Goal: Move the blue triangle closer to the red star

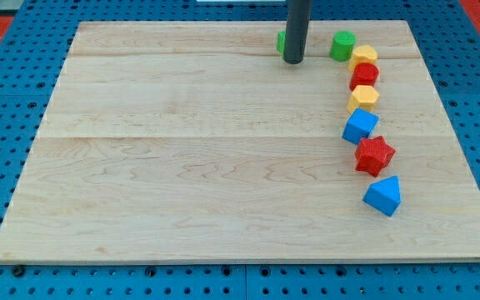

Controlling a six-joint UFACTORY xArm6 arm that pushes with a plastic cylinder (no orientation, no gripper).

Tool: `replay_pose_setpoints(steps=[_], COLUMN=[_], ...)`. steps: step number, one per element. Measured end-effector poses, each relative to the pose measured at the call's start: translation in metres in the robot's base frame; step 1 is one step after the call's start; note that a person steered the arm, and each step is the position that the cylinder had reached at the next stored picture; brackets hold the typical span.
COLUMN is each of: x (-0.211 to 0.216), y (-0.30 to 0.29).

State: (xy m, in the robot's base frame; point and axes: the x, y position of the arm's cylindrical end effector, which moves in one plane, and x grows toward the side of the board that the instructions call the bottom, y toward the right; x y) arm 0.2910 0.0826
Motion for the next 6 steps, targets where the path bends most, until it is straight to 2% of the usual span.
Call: replay_pose_setpoints(steps=[4, 5, 6], x=[0.004, 0.022, 0.097], y=[0.005, 0.005, -0.025])
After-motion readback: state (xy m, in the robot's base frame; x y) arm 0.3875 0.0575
